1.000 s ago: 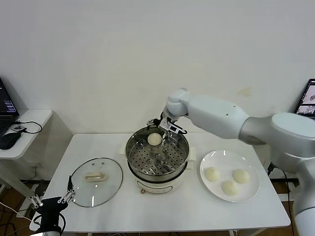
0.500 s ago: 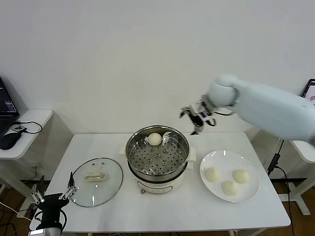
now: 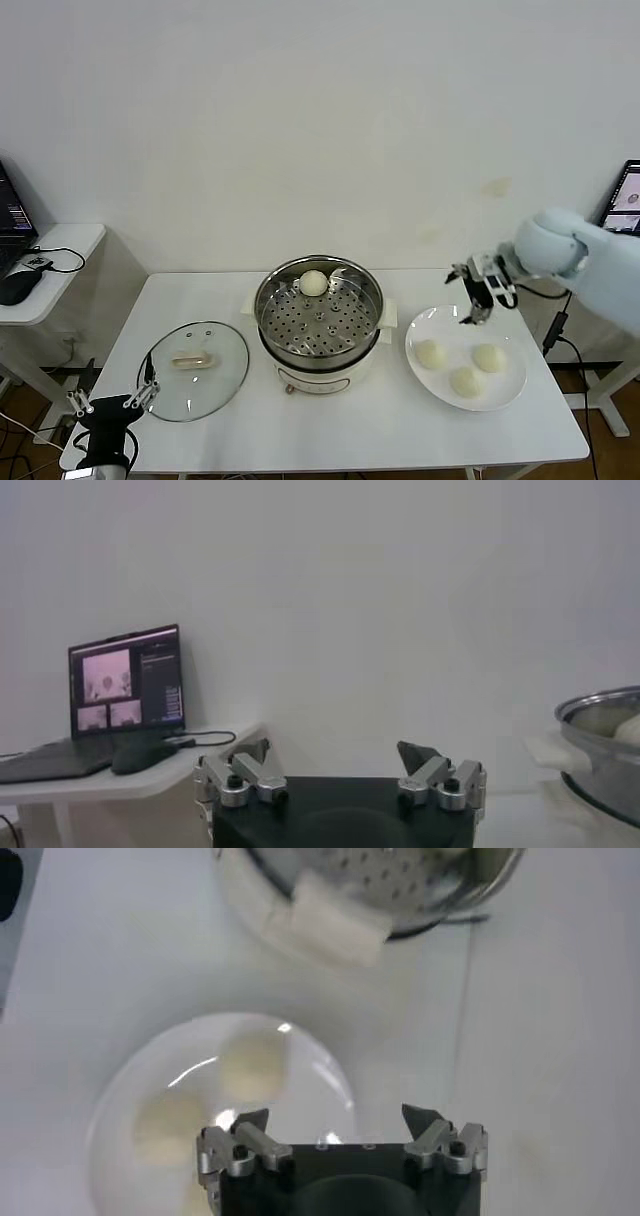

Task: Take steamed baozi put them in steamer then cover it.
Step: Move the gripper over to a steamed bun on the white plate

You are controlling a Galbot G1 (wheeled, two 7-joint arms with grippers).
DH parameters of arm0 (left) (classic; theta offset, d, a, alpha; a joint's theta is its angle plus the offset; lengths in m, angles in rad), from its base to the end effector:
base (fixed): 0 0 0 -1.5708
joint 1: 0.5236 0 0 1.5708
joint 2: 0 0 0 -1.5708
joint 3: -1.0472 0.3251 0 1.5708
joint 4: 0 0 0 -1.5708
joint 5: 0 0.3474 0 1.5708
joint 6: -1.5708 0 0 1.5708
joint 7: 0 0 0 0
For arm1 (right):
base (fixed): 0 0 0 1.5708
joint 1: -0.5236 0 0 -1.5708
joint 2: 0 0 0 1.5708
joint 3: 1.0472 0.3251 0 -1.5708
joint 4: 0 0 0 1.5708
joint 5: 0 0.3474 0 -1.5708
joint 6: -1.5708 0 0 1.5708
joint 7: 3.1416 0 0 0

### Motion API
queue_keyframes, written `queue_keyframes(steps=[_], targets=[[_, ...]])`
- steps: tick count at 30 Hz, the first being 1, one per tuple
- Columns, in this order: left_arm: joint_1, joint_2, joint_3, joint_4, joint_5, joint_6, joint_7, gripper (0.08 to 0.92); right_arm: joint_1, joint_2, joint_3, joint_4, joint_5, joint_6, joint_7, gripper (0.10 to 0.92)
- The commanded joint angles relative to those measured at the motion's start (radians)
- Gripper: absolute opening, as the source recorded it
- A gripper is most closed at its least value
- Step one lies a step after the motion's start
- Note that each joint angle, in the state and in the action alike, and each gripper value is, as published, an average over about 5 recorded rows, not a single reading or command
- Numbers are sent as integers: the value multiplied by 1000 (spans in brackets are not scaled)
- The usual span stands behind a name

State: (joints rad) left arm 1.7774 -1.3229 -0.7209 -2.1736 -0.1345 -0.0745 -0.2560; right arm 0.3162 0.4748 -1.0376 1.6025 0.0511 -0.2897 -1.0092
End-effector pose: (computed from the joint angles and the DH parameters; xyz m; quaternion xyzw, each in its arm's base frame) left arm 0.1354 0.0858 -0.2695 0.1279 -0.9876 -0.0916 0.0018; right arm 0.4434 -0.1206 -0.0899 0.4822 -0.5610 0.5879 0.3273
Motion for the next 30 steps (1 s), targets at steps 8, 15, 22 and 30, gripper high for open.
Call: queue_keyframes(steps=[8, 15, 22, 30], targets=[[10, -5, -10, 3, 7, 4, 0, 823, -380, 35, 205, -73, -134, -17, 17, 823], [9, -5, -14, 5, 6, 5, 0, 823, -416, 145, 235, -156, -162, 0, 42, 823], [8, -4, -18, 13, 2, 5, -2, 823, -444, 227, 261, -221, -178, 7, 58, 823], [-4, -2, -20, 31, -1, 5, -2, 823, -456, 267, 272, -270, -209, 10, 64, 823]])
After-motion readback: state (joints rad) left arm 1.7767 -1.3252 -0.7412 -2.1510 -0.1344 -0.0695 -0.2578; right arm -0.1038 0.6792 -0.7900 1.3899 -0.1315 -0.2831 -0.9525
